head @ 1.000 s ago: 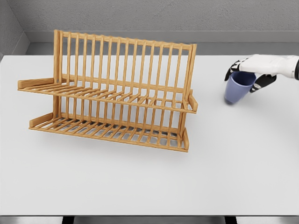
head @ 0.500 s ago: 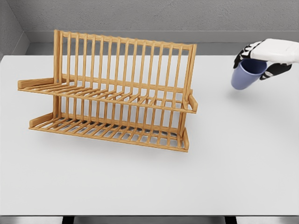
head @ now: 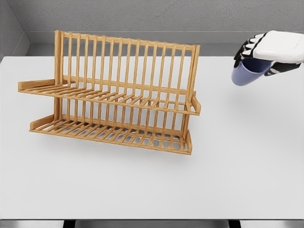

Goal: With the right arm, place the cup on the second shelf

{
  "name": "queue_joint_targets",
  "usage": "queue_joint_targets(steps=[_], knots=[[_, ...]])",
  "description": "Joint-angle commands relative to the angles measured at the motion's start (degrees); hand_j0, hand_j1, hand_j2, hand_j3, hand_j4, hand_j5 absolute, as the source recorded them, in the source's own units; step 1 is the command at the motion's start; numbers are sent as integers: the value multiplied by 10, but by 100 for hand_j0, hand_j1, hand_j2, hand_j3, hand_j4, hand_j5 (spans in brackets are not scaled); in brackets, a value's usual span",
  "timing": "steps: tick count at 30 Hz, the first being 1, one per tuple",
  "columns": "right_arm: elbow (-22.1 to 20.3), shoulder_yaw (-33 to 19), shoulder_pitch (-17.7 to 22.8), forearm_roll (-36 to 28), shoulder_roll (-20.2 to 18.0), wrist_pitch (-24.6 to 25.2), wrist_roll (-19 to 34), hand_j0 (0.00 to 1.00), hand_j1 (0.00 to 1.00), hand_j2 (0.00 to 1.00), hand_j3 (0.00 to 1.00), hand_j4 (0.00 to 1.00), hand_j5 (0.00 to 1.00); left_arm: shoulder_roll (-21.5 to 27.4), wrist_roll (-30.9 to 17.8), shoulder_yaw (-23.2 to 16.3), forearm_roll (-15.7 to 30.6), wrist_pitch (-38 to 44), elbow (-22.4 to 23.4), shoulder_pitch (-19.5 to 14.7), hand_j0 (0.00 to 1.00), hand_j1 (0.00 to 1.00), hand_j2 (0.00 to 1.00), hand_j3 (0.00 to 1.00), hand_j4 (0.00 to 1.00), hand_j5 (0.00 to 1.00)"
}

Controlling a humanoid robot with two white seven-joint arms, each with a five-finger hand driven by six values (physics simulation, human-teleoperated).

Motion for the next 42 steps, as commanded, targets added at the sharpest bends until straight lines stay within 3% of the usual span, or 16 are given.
queue_joint_targets(steps=[1, 9, 12, 15, 21, 42], knots=[[-42, -3, 0, -3, -15, 2, 0, 67, 67, 67, 67, 67, 67, 0, 0, 0, 0, 0, 0, 0, 100, 100, 100, 100, 100, 100], [-107, -7, 2, -3, -43, 2, 0, 67, 67, 67, 67, 67, 67, 0, 0, 0, 0, 0, 0, 0, 100, 100, 100, 100, 100, 100], [-116, -44, 25, -4, -47, 2, 0, 67, 67, 67, 67, 67, 67, 0, 0, 0, 0, 0, 0, 0, 100, 100, 100, 100, 100, 100], [-140, -45, 25, -3, -47, 2, 0, 67, 67, 67, 67, 67, 67, 0, 0, 0, 0, 0, 0, 0, 100, 100, 100, 100, 100, 100], [-140, -44, 22, -4, -38, 2, 0, 67, 67, 67, 67, 67, 67, 0, 0, 0, 0, 0, 0, 1, 100, 100, 100, 100, 100, 100], [-140, -35, 14, -7, 50, 2, 0, 67, 67, 67, 67, 67, 67, 0, 0, 0, 0, 0, 0, 0, 100, 100, 100, 100, 100, 100]])
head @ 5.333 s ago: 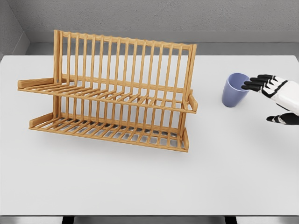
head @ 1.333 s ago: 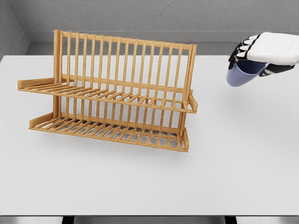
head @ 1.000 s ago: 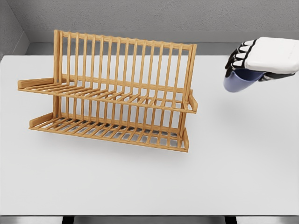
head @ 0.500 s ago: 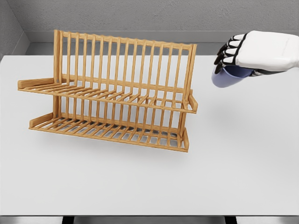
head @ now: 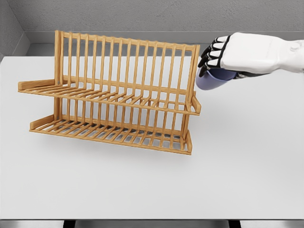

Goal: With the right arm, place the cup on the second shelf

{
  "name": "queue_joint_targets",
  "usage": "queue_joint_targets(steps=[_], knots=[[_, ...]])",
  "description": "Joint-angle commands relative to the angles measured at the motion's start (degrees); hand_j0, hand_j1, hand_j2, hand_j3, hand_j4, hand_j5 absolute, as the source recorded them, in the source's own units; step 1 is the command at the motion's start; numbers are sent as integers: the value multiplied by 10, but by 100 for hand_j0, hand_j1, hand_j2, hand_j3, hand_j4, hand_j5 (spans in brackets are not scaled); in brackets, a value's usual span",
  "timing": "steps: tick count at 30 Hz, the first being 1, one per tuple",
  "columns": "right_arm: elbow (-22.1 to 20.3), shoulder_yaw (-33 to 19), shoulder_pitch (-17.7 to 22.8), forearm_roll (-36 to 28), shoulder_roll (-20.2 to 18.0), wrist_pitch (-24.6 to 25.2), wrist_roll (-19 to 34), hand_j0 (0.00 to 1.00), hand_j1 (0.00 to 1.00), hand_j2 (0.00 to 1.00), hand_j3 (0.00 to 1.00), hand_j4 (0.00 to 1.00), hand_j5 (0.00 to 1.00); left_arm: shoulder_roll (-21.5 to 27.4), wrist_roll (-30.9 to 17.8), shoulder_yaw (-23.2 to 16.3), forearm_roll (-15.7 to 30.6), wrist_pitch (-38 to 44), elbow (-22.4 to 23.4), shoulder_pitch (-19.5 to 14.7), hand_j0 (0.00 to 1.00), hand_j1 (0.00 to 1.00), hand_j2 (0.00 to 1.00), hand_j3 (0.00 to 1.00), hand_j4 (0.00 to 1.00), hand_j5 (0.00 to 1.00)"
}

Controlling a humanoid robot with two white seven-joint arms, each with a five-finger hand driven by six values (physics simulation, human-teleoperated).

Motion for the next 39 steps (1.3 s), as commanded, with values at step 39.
queue_joint_targets(steps=[39], knots=[[19, -28, -26, -3, 38, 2, 0, 100, 100, 100, 100, 100, 100, 0, 0, 0, 0, 0, 0, -1, 100, 100, 100, 100, 100, 100]])
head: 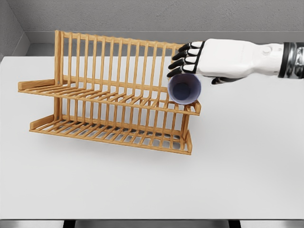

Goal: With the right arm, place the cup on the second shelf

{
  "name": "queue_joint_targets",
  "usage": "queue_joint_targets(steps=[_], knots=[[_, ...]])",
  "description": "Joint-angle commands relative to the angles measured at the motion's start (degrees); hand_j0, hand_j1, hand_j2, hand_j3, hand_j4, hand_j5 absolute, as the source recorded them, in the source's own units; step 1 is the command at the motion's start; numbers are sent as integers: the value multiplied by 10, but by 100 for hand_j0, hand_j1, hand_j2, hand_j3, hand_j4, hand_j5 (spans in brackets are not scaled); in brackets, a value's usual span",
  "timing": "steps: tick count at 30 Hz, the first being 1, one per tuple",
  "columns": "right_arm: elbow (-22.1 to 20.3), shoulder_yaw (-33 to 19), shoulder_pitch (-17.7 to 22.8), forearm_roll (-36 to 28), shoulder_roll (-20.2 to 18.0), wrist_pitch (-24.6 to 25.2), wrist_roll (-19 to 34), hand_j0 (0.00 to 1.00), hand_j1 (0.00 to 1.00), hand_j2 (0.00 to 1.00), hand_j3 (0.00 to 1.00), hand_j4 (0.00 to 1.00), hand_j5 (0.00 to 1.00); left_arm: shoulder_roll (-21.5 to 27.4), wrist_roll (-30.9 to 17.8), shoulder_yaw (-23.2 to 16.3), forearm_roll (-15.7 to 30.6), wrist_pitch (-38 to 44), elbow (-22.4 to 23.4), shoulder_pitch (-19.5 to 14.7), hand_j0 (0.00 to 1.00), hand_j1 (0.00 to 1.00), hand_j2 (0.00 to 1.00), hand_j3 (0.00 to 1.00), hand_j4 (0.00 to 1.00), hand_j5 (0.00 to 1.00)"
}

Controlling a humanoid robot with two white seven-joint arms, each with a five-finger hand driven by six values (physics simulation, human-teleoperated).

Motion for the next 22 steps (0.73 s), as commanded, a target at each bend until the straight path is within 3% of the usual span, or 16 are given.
queue_joint_targets(steps=[1, 3, 5, 6, 7, 9, 12, 22], knots=[[27, -82, 1, -4, -19, 2, 0, 100, 100, 100, 100, 100, 100, 0, 0, 0, 0, 0, 0, -1, 100, 100, 100, 100, 100, 100], [88, -197, 61, -4, -22, 2, 0, 100, 100, 100, 100, 100, 100, 0, 0, 0, 0, 0, 0, -1, 100, 100, 100, 100, 100, 100], [109, -246, 148, -2, -41, 2, 0, 100, 100, 100, 100, 100, 100, 0, 0, 0, 0, 0, 0, 0, 100, 100, 100, 100, 100, 100], [105, -277, 222, 0, -32, 2, 0, 100, 100, 100, 100, 100, 100, 0, 0, 0, 0, 0, 0, 0, 100, 100, 100, 100, 100, 100], [103, -322, 290, 1, -4, 2, 0, 100, 100, 100, 100, 100, 100, 0, 0, 0, 0, 0, 0, -1, 100, 100, 100, 100, 100, 100], [103, -415, 357, 2, 60, 2, 0, 100, 100, 100, 100, 100, 100, 0, 0, 0, 0, 0, 0, -1, 100, 100, 100, 100, 100, 100], [102, -416, 385, 3, 67, 2, 0, 100, 100, 100, 100, 100, 100, 0, 0, 0, 0, 0, 0, -1, 100, 100, 100, 100, 100, 100], [104, -421, 393, 6, 67, 2, 0, 100, 100, 100, 100, 100, 100, 0, 4, -3, 0, 1, 11, 0, 100, 100, 100, 100, 100, 100]])
